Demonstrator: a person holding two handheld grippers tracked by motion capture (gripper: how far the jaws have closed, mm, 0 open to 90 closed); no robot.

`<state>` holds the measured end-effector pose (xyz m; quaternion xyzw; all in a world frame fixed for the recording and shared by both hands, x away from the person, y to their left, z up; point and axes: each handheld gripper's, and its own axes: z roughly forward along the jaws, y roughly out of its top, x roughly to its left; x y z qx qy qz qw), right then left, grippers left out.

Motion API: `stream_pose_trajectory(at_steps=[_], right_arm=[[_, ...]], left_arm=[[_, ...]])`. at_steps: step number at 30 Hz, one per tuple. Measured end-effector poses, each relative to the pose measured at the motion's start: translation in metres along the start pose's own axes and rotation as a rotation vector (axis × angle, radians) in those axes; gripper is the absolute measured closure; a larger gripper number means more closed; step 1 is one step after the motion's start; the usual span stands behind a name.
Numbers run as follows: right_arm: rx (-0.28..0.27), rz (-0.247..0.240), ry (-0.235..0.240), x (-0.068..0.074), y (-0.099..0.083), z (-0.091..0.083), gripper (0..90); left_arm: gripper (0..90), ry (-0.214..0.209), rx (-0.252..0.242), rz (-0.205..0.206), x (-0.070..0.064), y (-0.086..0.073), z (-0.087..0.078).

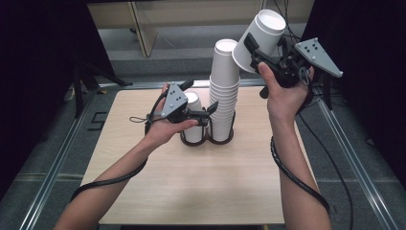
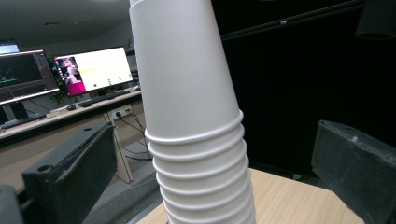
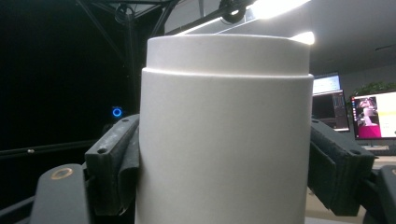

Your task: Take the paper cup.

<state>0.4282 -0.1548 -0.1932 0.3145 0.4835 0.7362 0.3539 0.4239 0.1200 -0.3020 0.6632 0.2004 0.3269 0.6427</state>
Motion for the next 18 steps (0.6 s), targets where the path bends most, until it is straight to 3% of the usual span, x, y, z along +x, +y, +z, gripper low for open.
stream_pose_trajectory(at_steps=[8,13,18], right_arm=[[0.012,0.000,-0.008,0.002,-0.006,-0.020,21.2],[0.021,-0.017,-0.007,0.002,-0.007,-0.031,21.4],[0.033,-0.029,-0.013,0.001,-0.012,-0.039,21.4]], left_arm=[[0.0,-0.001,-0.002,-0.001,-0.001,-0.006,-0.023],[0.0,0.010,0.000,-0.028,0.002,-0.014,-0.035],[0.0,0.026,0.003,-0.030,0.004,-0.022,-0.047]])
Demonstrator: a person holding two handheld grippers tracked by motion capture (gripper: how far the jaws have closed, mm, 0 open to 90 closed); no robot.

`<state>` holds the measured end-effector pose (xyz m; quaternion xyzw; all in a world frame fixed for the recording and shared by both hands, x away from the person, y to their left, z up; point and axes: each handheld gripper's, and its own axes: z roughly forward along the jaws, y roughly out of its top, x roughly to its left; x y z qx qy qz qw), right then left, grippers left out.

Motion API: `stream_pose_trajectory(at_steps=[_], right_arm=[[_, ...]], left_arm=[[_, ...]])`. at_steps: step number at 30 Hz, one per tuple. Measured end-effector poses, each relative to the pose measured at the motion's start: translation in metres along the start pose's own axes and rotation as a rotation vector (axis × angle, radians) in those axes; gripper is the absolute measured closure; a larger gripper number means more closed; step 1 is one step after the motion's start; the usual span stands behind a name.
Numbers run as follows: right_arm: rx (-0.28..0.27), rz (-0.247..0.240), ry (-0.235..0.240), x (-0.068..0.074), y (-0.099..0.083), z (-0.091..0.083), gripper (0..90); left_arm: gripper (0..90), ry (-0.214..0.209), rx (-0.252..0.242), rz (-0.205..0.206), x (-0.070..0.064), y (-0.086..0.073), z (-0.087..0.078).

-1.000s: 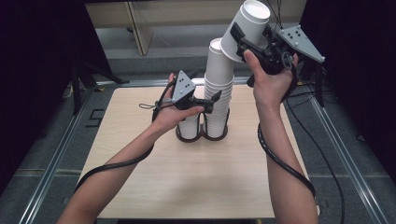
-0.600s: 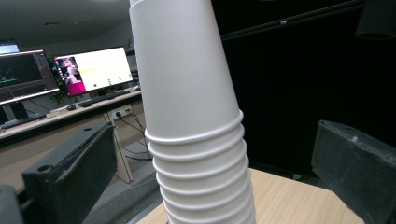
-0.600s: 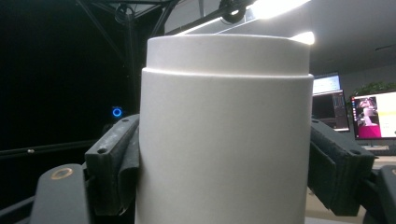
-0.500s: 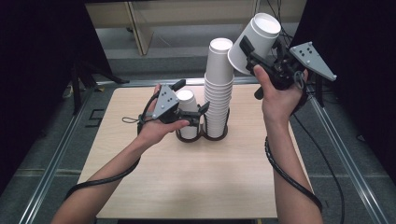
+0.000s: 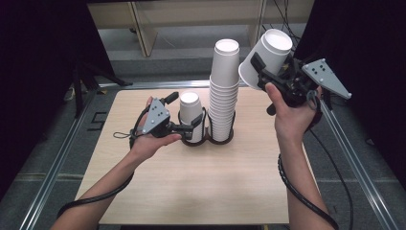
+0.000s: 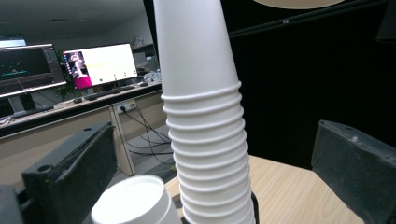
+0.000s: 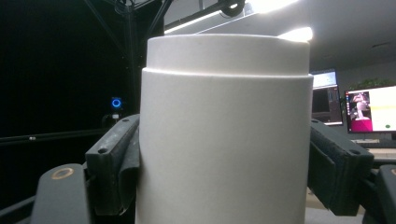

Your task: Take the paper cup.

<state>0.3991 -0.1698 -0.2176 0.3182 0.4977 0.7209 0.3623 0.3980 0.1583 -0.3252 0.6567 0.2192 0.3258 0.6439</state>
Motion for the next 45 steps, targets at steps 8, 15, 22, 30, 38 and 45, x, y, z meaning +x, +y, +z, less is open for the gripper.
stream_pose_trajectory(at_steps=[8,15,22,30,38,45], right_arm=[[0.029,0.000,0.005,-0.002,-0.009,-0.015,21.6],[0.050,0.023,0.003,-0.001,-0.019,-0.026,21.7],[0.079,0.051,0.011,0.002,-0.038,-0.039,21.7],[0.129,0.109,-0.002,0.007,-0.070,-0.054,21.7],[0.165,0.151,-0.002,0.011,-0.097,-0.060,21.7],[0.211,0.211,0.001,0.016,-0.126,-0.065,21.7]], left_arm=[[0.0,0.004,0.018,-0.013,-0.002,-0.016,-0.021],[0.0,0.006,0.032,-0.027,-0.006,-0.030,-0.032],[0.0,0.016,0.061,-0.035,-0.013,-0.054,-0.046],[0.0,0.022,0.089,-0.035,-0.020,-0.078,-0.057],[0.0,0.018,0.111,-0.049,-0.025,-0.098,-0.066],[0.0,0.021,0.124,-0.064,-0.026,-0.110,-0.071]])
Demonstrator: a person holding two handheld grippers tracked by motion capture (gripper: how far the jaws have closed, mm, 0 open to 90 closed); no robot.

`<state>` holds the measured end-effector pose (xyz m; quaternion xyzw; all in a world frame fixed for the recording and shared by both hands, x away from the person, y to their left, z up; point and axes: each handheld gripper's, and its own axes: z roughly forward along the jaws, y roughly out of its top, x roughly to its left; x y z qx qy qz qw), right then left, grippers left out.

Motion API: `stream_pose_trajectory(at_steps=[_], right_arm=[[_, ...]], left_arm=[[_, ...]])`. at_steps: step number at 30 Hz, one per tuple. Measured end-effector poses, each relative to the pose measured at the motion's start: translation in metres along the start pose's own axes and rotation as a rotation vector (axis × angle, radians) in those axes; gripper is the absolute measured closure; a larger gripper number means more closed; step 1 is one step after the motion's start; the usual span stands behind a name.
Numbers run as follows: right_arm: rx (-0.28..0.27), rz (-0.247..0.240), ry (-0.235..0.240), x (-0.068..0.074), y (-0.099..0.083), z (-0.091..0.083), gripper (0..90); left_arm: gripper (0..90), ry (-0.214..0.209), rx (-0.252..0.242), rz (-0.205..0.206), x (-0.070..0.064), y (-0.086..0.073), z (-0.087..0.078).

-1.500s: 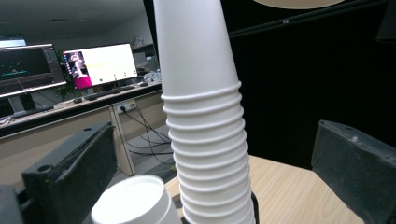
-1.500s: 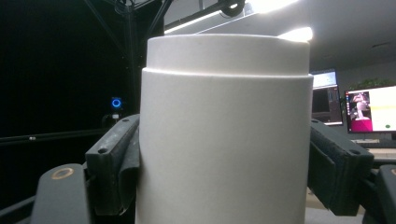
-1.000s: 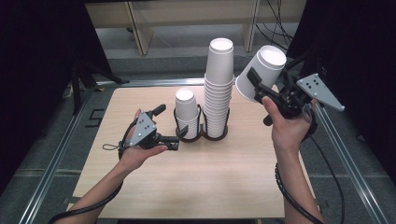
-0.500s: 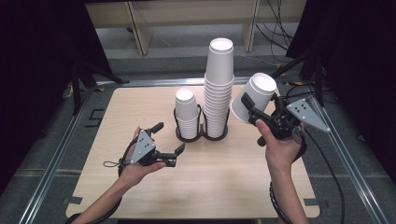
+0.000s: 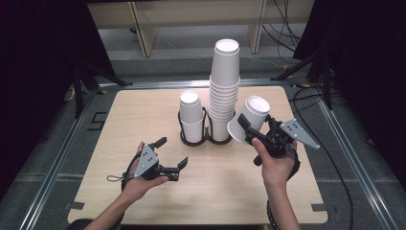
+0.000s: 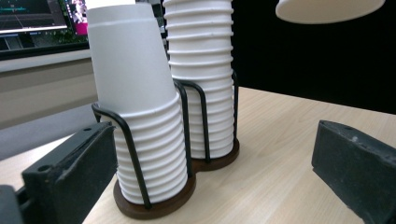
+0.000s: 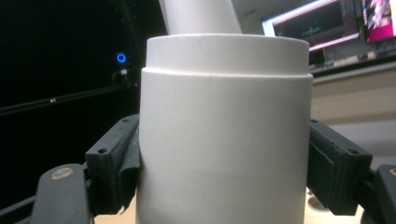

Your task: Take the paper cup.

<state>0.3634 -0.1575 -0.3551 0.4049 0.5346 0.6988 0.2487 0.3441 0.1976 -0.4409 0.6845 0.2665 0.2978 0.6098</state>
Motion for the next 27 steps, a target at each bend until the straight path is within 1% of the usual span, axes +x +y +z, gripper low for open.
stream_pose_trajectory(at_steps=[1,2,3,4,6,7,8,9,10,11,12,13,14,15,16,17,19,20,21,22,23,24,25,27], right_arm=[[0.010,0.016,0.006,0.000,-0.010,0.002,21.7],[0.018,0.029,0.002,0.000,-0.015,0.002,21.7],[0.022,0.039,0.005,-0.001,-0.019,0.003,21.7],[0.031,0.049,0.003,-0.001,-0.024,0.004,21.7],[0.046,0.053,0.007,-0.002,-0.033,0.006,21.7],[0.054,0.071,0.006,-0.001,-0.038,0.007,21.7],[0.062,0.077,0.007,-0.002,-0.042,0.008,21.8],[0.061,0.097,0.012,-0.001,-0.046,0.009,21.8],[0.065,0.086,0.009,-0.002,-0.050,0.009,21.8],[0.078,0.109,0.006,-0.001,-0.054,0.009,21.8],[0.083,0.101,0.008,-0.002,-0.058,0.009,21.8],[0.088,0.123,0.007,0.000,-0.061,0.010,21.8],[0.087,0.127,0.009,0.000,-0.065,0.010,21.7],[0.098,0.139,0.008,0.001,-0.067,0.010,21.7],[0.098,0.139,0.008,0.001,-0.067,0.010,21.7],[0.103,0.145,0.008,0.002,-0.072,0.010,21.7],[0.105,0.138,0.005,0.002,-0.074,0.011,21.7],[0.100,0.144,0.016,0.003,-0.075,0.011,21.7],[0.100,0.144,0.016,0.003,-0.075,0.011,21.7],[0.103,0.136,0.012,0.003,-0.076,0.011,21.7],[0.102,0.135,0.007,0.004,-0.077,0.012,21.7],[0.102,0.131,0.012,0.005,-0.078,0.012,21.7],[0.108,0.145,0.012,0.006,-0.078,0.012,21.7],[0.105,0.134,0.014,0.006,-0.078,0.013,21.7]], left_arm=[[0.0,0.001,0.001,-0.005,0.000,-0.001,-0.001],[0.0,0.000,0.008,-0.004,0.000,-0.004,-0.002],[0.0,-0.005,-0.015,-0.010,0.001,-0.006,-0.001],[0.0,0.005,0.012,-0.008,0.001,-0.007,-0.003],[0.0,0.006,0.018,-0.013,0.002,-0.010,-0.005],[0.0,0.003,0.003,-0.015,0.003,-0.013,-0.004],[0.0,0.008,0.026,-0.014,0.003,-0.014,-0.006],[0.0,0.011,0.029,-0.016,0.004,-0.015,-0.007],[0.0,0.011,0.029,-0.016,0.004,-0.015,-0.007],[0.0,0.018,0.032,-0.019,0.006,-0.018,-0.008],[0.0,0.019,0.036,-0.019,0.007,-0.019,-0.008],[0.0,0.021,0.040,-0.021,0.007,-0.021,-0.008],[0.0,0.021,0.036,-0.019,0.008,-0.022,-0.008],[0.0,0.022,0.043,-0.022,0.008,-0.022,-0.009],[0.0,0.022,0.043,-0.022,0.008,-0.022,-0.009],[0.0,0.023,0.045,-0.021,0.008,-0.023,-0.009],[0.0,0.025,0.042,-0.025,0.008,-0.023,-0.009],[0.0,0.024,0.032,-0.023,0.007,-0.023,-0.009],[0.0,0.024,0.032,-0.023,0.007,-0.023,-0.009],[0.0,0.013,0.009,-0.025,0.007,-0.024,-0.007],[0.0,0.022,0.029,-0.024,0.007,-0.023,-0.009],[0.0,0.022,0.042,-0.024,0.006,-0.023,-0.010],[0.0,0.022,0.042,-0.024,0.006,-0.023,-0.010],[0.0,0.024,0.046,-0.023,0.006,-0.023,-0.010]])
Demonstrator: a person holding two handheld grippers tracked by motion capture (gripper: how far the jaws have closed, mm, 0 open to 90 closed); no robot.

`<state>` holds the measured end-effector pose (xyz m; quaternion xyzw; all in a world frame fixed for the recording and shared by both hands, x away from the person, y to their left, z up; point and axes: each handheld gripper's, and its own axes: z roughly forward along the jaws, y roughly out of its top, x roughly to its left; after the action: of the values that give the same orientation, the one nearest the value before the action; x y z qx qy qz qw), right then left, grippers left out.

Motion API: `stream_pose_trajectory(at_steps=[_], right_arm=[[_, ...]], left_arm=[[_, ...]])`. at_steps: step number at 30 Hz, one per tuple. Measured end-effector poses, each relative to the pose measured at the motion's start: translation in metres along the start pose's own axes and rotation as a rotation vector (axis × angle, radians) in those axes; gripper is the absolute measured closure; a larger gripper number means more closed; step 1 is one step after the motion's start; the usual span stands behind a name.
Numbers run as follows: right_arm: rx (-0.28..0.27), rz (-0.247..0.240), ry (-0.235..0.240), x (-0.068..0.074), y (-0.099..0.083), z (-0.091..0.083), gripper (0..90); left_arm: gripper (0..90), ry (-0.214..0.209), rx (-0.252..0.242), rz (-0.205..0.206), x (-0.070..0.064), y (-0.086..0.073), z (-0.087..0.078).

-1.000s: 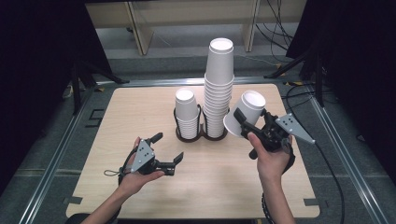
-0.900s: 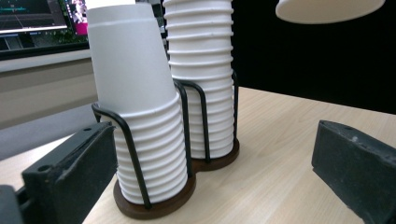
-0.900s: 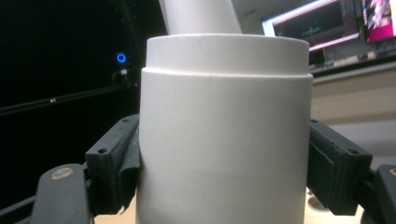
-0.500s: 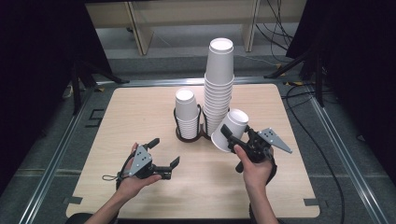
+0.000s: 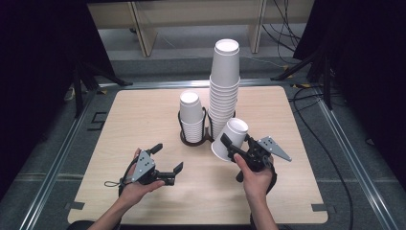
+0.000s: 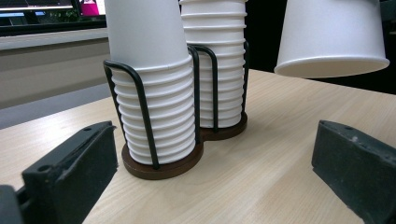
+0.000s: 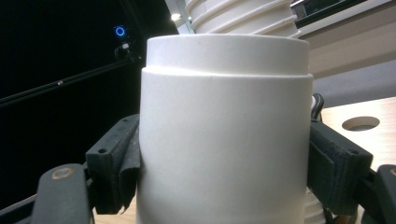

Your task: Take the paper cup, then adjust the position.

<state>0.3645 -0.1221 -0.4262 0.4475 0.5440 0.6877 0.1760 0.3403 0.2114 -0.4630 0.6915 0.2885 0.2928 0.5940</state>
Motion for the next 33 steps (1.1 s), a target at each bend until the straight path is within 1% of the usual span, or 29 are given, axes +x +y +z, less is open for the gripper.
stream_pose_trajectory(at_steps=[1,3,4,7,8,9,10,11,12,13,14,16,17,18,19,20,21,22,23,24,25,26,27,28,29,30,31,32,33], right_arm=[[0.000,0.000,0.000,0.000,0.000,0.000,21.7],[-0.006,0.024,0.008,0.000,0.000,0.002,21.7],[-0.006,0.024,0.008,0.000,0.000,0.002,21.7],[0.005,0.044,0.017,-0.001,-0.006,0.006,21.6],[0.002,0.023,0.019,-0.002,-0.008,0.007,21.6],[0.011,0.049,0.026,-0.001,-0.010,0.008,21.6],[0.012,0.044,0.023,-0.002,-0.012,0.008,21.6],[0.012,0.044,0.023,-0.002,-0.012,0.008,21.6],[0.006,0.059,0.022,-0.003,-0.015,0.008,21.5],[0.006,0.059,0.022,-0.003,-0.015,0.008,21.5],[0.014,0.092,0.015,-0.003,-0.020,0.007,21.5],[0.018,0.101,0.012,-0.004,-0.022,0.006,21.4],[0.022,0.113,0.007,-0.004,-0.024,0.005,21.4],[0.011,0.129,0.013,-0.005,-0.027,0.005,21.4],[0.019,0.171,0.017,-0.004,-0.031,0.002,21.4],[0.019,0.171,0.017,-0.004,-0.031,0.002,21.4],[0.026,0.175,0.009,-0.004,-0.033,0.001,21.4],[0.024,0.180,0.014,-0.005,-0.036,-0.001,21.4],[0.022,0.191,0.002,-0.005,-0.036,-0.003,21.4],[0.019,0.203,-0.004,-0.005,-0.037,-0.005,21.4],[0.019,0.203,-0.004,-0.005,-0.037,-0.005,21.4],[0.023,0.227,-0.007,-0.005,-0.038,-0.008,21.4],[0.016,0.231,-0.027,-0.008,-0.040,-0.011,21.4],[0.016,0.231,-0.027,-0.008,-0.040,-0.011,21.4],[0.019,0.273,-0.039,-0.009,-0.042,-0.012,21.4],[0.015,0.285,-0.036,-0.011,-0.043,-0.012,21.4],[0.013,0.304,-0.029,-0.011,-0.044,-0.013,21.4],[0.013,0.304,-0.029,-0.011,-0.044,-0.013,21.4],[0.005,0.323,-0.023,-0.012,-0.046,-0.013,21.4]], left_arm=[[0.0,0.000,0.000,0.000,0.000,0.000,0.000],[0.0,0.002,-0.001,-0.002,-0.002,0.000,0.000],[0.0,0.002,-0.001,-0.002,-0.002,0.000,0.000],[0.0,0.002,-0.005,-0.002,-0.005,-0.001,0.000],[0.0,0.000,-0.001,-0.007,-0.006,-0.002,-0.001],[0.0,-0.004,0.000,0.003,-0.006,-0.003,0.000],[0.0,-0.004,0.008,0.002,-0.008,-0.004,0.000],[0.0,-0.007,0.005,0.000,-0.008,-0.005,0.001],[0.0,-0.009,0.019,-0.008,-0.010,-0.007,0.000],[0.0,-0.009,0.019,-0.008,-0.010,-0.007,0.000],[0.0,-0.015,0.021,-0.010,-0.012,-0.008,0.002],[0.0,-0.022,0.025,-0.002,-0.012,-0.008,0.003],[0.0,-0.034,-0.003,-0.011,-0.014,-0.009,0.006],[0.0,-0.040,-0.004,-0.012,-0.015,-0.009,0.007],[0.0,-0.045,0.019,-0.014,-0.017,-0.007,0.008],[0.0,-0.045,0.019,-0.014,-0.017,-0.007,0.008],[0.0,-0.056,0.004,-0.008,-0.017,-0.007,0.010],[0.0,-0.080,-0.003,-0.013,-0.020,-0.006,0.015],[0.0,-0.087,0.016,-0.003,-0.022,-0.005,0.016],[0.0,-0.087,0.016,-0.003,-0.022,-0.005,0.016],[0.0,-0.100,0.010,0.001,-0.024,-0.005,0.018],[0.0,-0.111,0.018,0.003,-0.026,-0.004,0.020],[0.0,-0.129,0.014,0.002,-0.030,-0.003,0.023],[0.0,-0.129,0.014,0.002,-0.030,-0.003,0.023],[0.0,-0.142,-0.005,-0.001,-0.032,-0.004,0.026],[0.0,-0.156,0.015,0.010,-0.036,-0.003,0.026],[0.0,-0.164,0.013,0.011,-0.038,-0.002,0.026],[0.0,-0.164,0.013,0.011,-0.038,-0.002,0.026],[0.0,-0.172,0.009,0.007,-0.040,-0.002,0.026]])
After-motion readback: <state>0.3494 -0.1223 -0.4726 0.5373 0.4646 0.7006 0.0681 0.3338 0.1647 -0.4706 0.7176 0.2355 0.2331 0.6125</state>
